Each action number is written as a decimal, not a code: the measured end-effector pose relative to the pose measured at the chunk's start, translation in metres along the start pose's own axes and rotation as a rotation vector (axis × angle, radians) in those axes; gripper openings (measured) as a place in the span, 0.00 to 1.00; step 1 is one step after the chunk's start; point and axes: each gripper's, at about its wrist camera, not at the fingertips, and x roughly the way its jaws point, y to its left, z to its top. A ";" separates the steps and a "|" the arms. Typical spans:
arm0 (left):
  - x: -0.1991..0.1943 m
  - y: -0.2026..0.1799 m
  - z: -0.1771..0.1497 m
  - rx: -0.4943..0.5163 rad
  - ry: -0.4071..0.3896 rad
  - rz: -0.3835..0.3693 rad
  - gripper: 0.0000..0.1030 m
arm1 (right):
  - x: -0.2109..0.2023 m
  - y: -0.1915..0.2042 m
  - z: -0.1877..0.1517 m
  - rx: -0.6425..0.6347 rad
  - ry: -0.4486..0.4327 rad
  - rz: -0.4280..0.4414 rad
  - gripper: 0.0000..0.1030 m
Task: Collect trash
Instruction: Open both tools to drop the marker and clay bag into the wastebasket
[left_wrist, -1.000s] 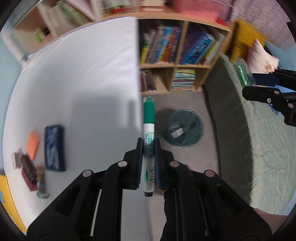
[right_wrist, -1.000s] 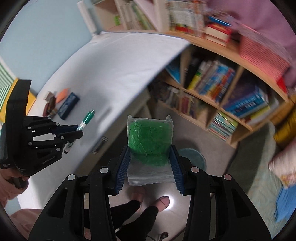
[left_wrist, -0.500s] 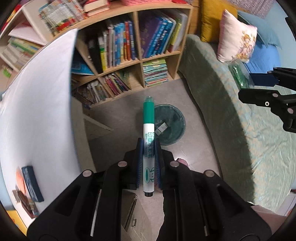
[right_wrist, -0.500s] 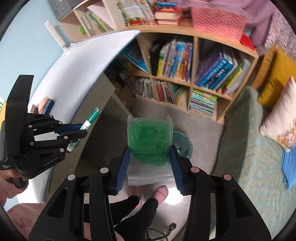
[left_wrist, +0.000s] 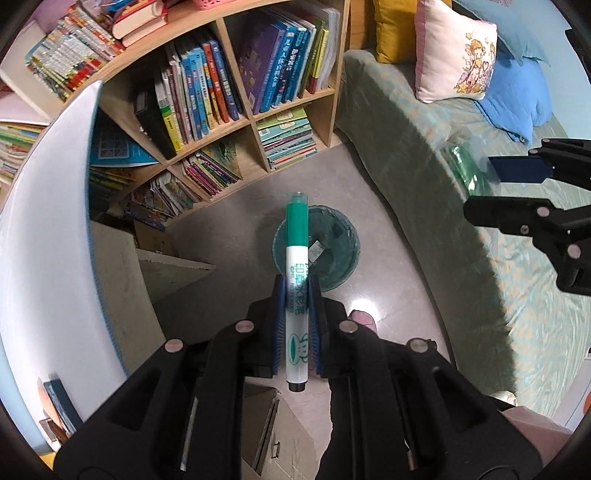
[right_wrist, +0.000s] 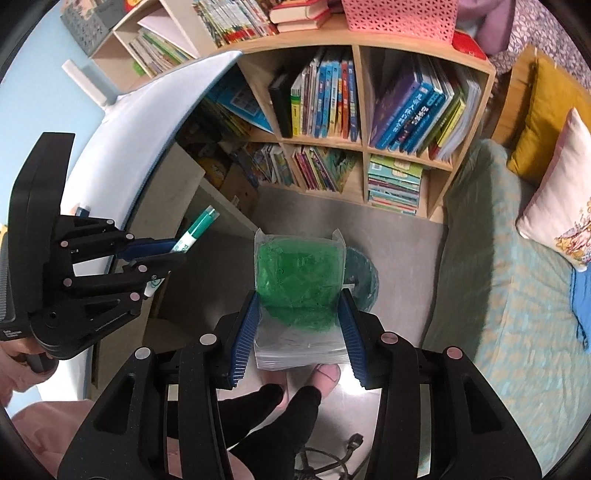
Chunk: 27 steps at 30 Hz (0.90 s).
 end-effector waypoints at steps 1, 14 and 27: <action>0.002 -0.001 0.002 0.002 0.003 0.000 0.10 | 0.002 -0.002 0.001 0.004 0.003 0.002 0.43; 0.027 0.001 0.022 0.002 0.051 -0.006 0.10 | 0.026 -0.019 0.014 0.018 0.051 0.040 0.43; 0.047 0.003 0.035 -0.004 0.085 -0.008 0.10 | 0.043 -0.027 0.022 0.004 0.093 0.068 0.43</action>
